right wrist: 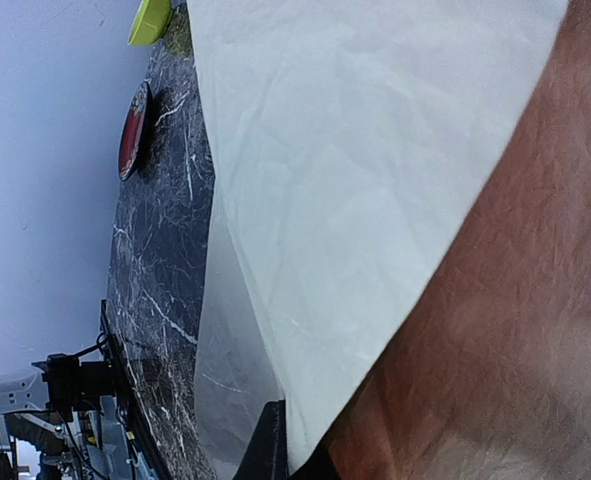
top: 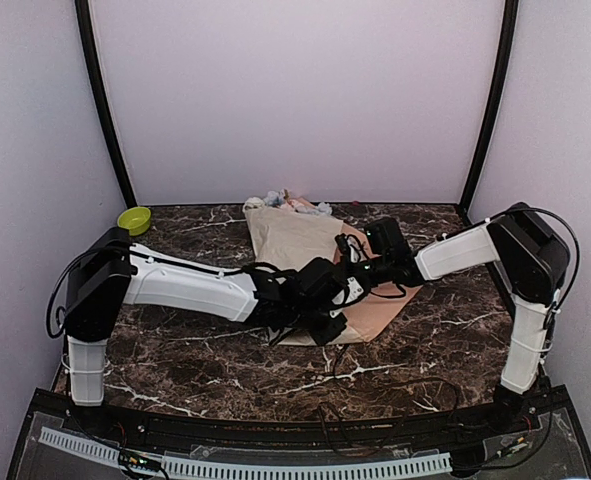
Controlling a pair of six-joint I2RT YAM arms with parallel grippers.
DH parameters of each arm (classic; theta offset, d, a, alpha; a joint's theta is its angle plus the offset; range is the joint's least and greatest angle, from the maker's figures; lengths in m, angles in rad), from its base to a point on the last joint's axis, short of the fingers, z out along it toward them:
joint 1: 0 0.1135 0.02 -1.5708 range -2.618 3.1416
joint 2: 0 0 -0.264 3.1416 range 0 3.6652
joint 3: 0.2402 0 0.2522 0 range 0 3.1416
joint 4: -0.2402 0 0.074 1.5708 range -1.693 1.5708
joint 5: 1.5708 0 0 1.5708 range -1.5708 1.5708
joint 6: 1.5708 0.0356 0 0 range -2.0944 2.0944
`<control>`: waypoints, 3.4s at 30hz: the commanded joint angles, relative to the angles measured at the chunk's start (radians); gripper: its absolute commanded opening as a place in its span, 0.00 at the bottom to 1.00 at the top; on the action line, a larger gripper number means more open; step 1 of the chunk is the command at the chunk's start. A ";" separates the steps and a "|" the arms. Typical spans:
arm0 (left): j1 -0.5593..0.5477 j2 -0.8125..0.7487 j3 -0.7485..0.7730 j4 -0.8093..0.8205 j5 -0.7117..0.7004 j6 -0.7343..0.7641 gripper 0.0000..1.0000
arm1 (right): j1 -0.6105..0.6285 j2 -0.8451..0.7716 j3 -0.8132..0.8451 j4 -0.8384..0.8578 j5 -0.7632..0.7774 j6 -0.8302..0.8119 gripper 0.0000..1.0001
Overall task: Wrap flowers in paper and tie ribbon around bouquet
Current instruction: Pass from the left arm to the right, then press the 1/4-folded wrapping paper at the center of the board.
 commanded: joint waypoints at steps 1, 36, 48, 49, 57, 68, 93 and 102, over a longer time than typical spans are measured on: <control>-0.005 -0.004 -0.015 0.057 -0.029 0.079 0.23 | 0.001 0.008 0.028 -0.038 -0.020 -0.055 0.00; -0.012 -0.125 -0.119 0.191 0.279 0.070 0.32 | -0.065 0.113 0.055 -0.180 0.062 -0.125 0.00; 0.206 -0.253 -0.217 0.049 0.132 -0.037 0.18 | -0.043 0.103 0.056 -0.193 0.061 -0.136 0.00; 0.206 -0.230 -0.207 0.033 0.137 -0.025 0.17 | -0.042 0.103 0.060 -0.196 0.062 -0.137 0.00; 0.164 -0.163 -0.249 0.038 0.215 0.038 0.16 | -0.032 0.092 0.067 -0.211 0.064 -0.144 0.00; 0.130 -0.187 -0.437 0.046 0.211 0.039 0.15 | -0.029 0.092 0.080 -0.216 0.055 -0.145 0.00; 0.154 -0.243 -0.314 0.091 0.131 0.131 0.06 | 0.005 0.107 0.133 -0.253 0.042 -0.156 0.00; 0.133 -0.149 -0.341 0.122 0.177 0.153 0.05 | 0.007 0.080 0.127 -0.272 0.054 -0.163 0.00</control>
